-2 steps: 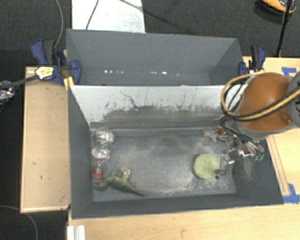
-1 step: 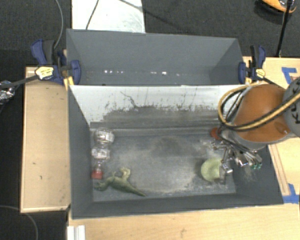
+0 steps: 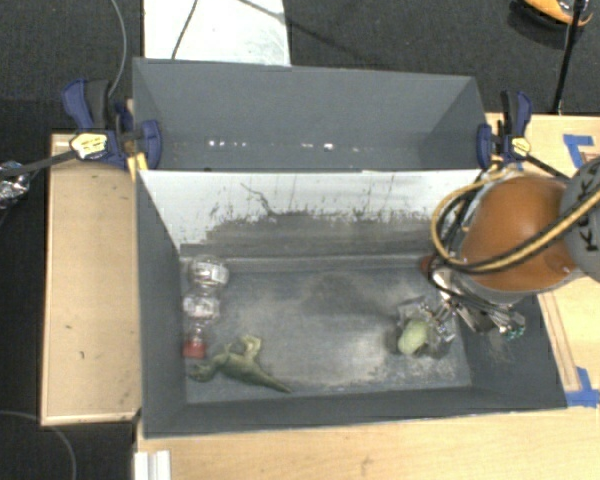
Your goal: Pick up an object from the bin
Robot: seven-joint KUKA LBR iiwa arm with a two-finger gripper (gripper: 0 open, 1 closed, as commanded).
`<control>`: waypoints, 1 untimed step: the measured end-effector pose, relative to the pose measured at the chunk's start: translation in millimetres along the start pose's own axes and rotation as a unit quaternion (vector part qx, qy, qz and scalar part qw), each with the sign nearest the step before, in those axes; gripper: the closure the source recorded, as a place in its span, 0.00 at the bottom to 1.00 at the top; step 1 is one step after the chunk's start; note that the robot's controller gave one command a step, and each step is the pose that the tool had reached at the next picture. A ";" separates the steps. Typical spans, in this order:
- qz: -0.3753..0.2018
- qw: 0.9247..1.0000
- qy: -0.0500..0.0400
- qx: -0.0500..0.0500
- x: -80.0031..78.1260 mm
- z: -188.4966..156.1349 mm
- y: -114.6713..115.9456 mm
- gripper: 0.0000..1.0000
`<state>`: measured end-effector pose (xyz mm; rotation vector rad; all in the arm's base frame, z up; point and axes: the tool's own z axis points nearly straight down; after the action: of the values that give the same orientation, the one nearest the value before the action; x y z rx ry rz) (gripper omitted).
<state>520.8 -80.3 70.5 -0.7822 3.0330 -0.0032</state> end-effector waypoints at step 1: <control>0.000 1.000 0.000 0.000 0.0 0.0 0.0 1.00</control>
Offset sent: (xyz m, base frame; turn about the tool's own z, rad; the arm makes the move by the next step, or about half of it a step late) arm 0.0013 -0.0003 0.0398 -0.0294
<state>520.8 -80.3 70.5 -0.7814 3.0332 -0.0031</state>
